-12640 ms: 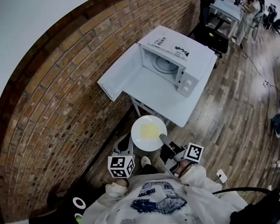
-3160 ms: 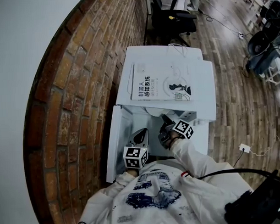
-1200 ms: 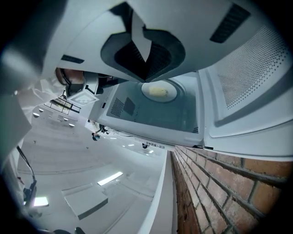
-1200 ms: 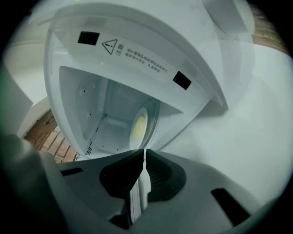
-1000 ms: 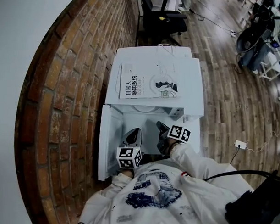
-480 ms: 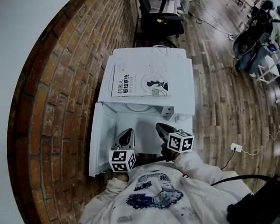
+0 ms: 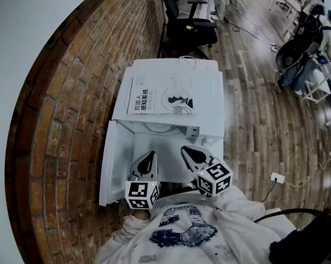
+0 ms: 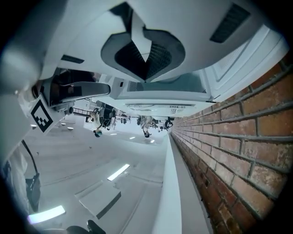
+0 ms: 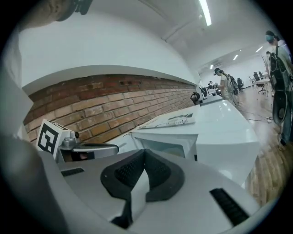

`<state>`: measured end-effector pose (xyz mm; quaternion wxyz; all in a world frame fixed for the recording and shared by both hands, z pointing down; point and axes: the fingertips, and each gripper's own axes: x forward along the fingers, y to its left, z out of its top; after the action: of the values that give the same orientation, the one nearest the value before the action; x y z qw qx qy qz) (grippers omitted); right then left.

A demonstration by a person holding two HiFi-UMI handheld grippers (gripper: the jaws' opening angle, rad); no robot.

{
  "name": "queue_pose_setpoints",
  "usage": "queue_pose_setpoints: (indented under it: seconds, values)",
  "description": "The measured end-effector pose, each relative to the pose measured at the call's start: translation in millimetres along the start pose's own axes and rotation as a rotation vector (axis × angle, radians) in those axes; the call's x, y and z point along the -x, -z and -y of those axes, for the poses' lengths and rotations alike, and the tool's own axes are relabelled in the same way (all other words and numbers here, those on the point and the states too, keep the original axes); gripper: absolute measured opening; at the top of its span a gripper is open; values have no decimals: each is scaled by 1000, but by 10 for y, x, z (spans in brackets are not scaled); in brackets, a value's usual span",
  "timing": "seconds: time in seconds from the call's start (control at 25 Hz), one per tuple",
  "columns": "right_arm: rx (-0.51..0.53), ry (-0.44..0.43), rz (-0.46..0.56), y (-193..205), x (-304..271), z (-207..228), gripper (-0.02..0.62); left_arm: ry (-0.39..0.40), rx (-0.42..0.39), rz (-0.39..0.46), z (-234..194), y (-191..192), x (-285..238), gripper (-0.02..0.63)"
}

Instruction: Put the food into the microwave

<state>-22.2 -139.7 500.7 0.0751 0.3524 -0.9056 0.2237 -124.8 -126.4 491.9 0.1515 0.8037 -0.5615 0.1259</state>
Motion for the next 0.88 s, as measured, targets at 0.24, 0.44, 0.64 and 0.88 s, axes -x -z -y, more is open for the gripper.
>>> queue_pose_setpoints:
  seconds: [0.24, 0.44, 0.64, 0.88]
  values:
    - [53, -15, 57, -343, 177, -52, 14, -11, -28, 55, 90, -273, 87, 8]
    - [66, -25, 95, -451, 236, -81, 14, -10, -48, 75, 150, -374, 75, 8]
    - [76, -16, 108, -468, 259, -58, 13, 5, -46, 75, 199, -386, 42, 8]
    - [73, -12, 106, -450, 273, -39, 12, 11, -38, 70, 223, -364, 26, 8]
